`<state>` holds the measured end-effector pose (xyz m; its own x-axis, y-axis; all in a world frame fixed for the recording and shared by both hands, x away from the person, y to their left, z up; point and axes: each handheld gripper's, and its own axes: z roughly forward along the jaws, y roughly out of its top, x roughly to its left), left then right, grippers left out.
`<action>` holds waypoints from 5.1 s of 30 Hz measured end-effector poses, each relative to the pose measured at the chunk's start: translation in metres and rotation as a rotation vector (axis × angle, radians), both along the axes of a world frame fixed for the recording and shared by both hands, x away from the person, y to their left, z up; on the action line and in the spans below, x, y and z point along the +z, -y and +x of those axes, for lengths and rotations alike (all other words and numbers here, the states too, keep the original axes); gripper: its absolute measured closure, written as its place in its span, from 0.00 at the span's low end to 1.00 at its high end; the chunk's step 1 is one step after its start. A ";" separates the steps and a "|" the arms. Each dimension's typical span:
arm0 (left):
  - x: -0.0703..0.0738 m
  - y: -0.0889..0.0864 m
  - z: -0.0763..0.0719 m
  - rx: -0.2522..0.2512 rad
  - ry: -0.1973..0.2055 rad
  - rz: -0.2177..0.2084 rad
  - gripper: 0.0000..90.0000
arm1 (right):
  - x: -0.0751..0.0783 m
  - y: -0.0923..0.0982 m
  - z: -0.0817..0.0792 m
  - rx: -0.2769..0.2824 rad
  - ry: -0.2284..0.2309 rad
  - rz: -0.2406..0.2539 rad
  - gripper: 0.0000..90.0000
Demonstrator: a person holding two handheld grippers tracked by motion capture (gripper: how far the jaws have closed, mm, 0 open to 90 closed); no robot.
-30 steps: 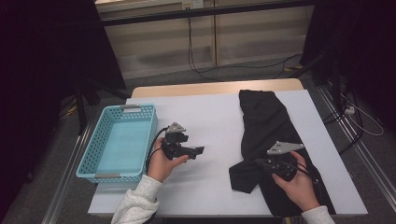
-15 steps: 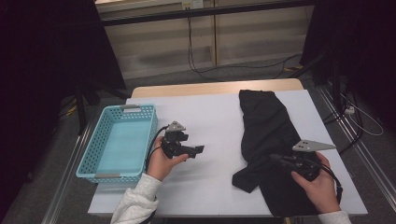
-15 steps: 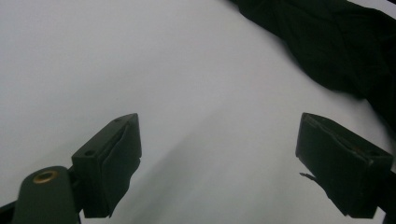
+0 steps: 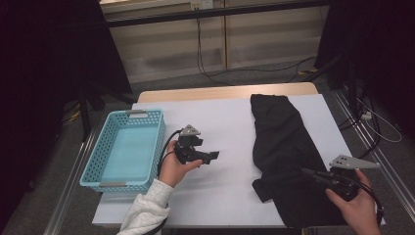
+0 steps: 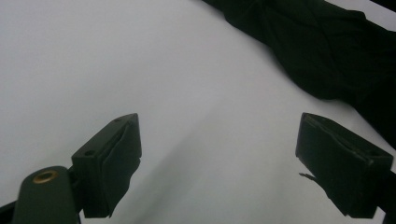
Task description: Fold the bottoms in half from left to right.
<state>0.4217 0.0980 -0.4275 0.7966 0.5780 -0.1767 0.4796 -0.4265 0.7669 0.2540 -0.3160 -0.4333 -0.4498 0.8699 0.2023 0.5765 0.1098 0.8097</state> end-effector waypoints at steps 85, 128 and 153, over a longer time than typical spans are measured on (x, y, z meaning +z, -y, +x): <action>0.001 -0.023 -0.002 0.040 0.011 0.036 0.14 | 0.001 -0.084 0.157 -0.180 -0.038 -0.169 0.23; 0.006 -0.032 -0.004 0.062 0.014 0.016 0.14 | -0.035 -0.094 0.191 -0.293 -0.046 -0.255 0.90; 0.004 -0.030 -0.002 0.066 0.006 0.012 0.14 | -0.032 -0.114 0.181 -0.072 -0.045 -0.203 0.95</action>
<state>0.4197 0.1285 -0.4238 0.7576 0.6316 -0.1647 0.5024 -0.4031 0.7649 0.4353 -0.2024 -0.4656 -0.3791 0.9246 0.0378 0.6239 0.2252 0.7483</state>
